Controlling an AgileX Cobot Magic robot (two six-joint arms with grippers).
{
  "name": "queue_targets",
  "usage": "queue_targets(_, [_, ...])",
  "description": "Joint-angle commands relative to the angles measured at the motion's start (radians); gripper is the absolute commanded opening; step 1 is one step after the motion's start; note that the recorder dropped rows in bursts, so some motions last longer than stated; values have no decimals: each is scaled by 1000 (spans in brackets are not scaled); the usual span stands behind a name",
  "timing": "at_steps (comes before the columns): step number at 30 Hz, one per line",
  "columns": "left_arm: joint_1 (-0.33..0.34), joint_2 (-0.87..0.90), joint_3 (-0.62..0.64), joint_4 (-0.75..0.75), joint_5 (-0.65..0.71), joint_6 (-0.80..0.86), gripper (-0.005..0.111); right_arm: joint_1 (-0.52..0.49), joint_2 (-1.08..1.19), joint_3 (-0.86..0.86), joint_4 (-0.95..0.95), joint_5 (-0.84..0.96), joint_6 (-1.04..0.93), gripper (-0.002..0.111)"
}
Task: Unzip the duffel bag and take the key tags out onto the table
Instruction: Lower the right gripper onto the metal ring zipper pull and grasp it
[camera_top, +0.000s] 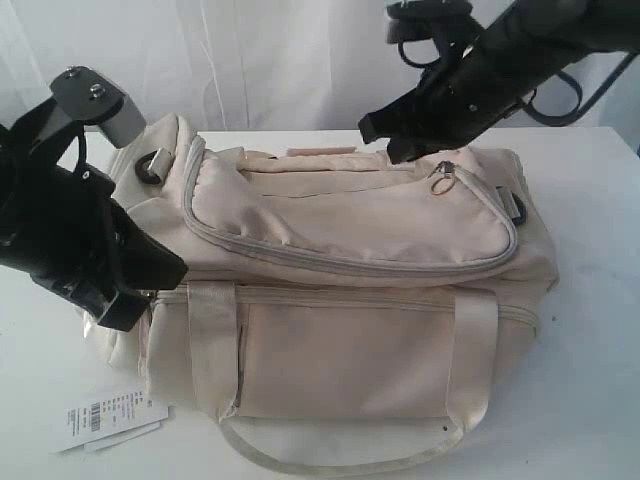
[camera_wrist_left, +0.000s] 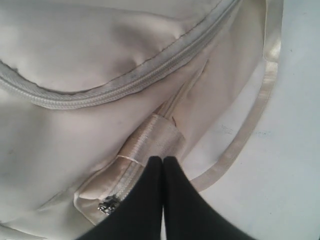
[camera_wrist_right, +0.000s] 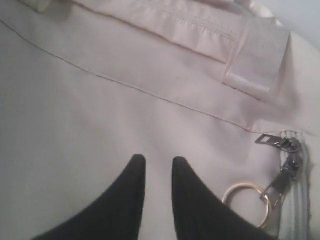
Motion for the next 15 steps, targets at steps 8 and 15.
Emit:
queue_targets(8, [-5,1,-6,-16,13,6,0,0,60,-28,-306,40,239,58])
queue_targets(15, [-5,1,-6,-16,11,6,0,0,66,-28,-327,61,257,58])
